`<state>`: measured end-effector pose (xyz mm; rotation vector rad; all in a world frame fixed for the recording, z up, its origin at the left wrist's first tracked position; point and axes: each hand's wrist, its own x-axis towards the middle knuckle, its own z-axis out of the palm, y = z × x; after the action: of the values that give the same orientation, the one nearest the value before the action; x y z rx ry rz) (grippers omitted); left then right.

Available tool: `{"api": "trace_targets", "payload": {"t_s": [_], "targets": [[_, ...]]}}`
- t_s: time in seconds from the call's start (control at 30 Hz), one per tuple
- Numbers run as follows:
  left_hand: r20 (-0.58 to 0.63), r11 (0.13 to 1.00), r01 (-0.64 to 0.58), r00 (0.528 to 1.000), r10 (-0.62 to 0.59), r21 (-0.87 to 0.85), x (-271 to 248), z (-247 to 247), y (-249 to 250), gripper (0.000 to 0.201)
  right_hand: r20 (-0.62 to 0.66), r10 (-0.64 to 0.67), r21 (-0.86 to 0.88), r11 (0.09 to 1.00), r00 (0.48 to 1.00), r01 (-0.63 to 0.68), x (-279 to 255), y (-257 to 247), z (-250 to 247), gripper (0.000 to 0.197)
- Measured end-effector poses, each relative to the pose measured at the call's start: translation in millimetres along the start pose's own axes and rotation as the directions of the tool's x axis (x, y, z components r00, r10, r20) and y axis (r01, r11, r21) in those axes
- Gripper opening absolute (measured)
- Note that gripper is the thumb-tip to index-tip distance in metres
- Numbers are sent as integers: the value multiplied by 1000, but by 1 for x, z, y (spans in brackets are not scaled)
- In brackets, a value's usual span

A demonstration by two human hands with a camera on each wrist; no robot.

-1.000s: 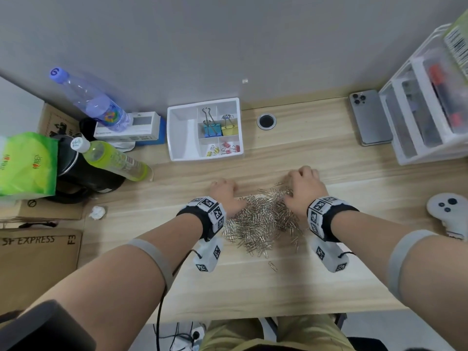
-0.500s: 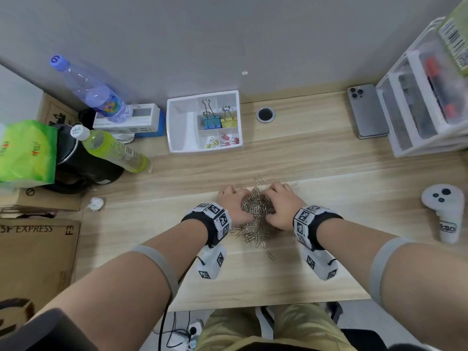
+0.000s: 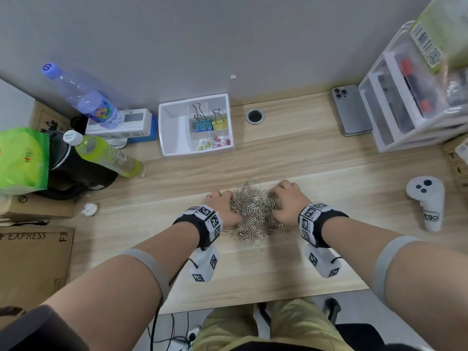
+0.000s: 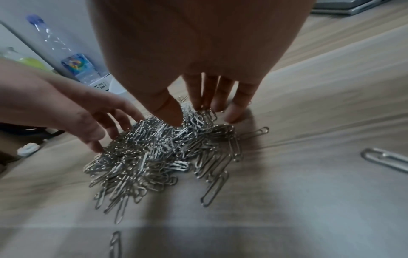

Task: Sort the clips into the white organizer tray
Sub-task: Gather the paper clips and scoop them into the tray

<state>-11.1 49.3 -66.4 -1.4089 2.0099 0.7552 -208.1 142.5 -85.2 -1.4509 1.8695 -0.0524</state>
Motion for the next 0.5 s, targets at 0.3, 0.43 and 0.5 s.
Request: {"api": "trace_targets", "payload": {"t_s": [0.3,0.43,0.5], "targets": [[-33,1000,31,999,-31,1,-3,-18,-6,72,-92,221,50,975,971,-217,-20,43,-35,55],[28,981,164,986,-161,-106,-7,-21,-20,70,54,349,-161,928,935,-337,-36,63,-51,61],[85,965,236,970,-227,-113,-10,-17,-25,89,145,386,-265,902,911,-340,-42,66,-51,74]]}}
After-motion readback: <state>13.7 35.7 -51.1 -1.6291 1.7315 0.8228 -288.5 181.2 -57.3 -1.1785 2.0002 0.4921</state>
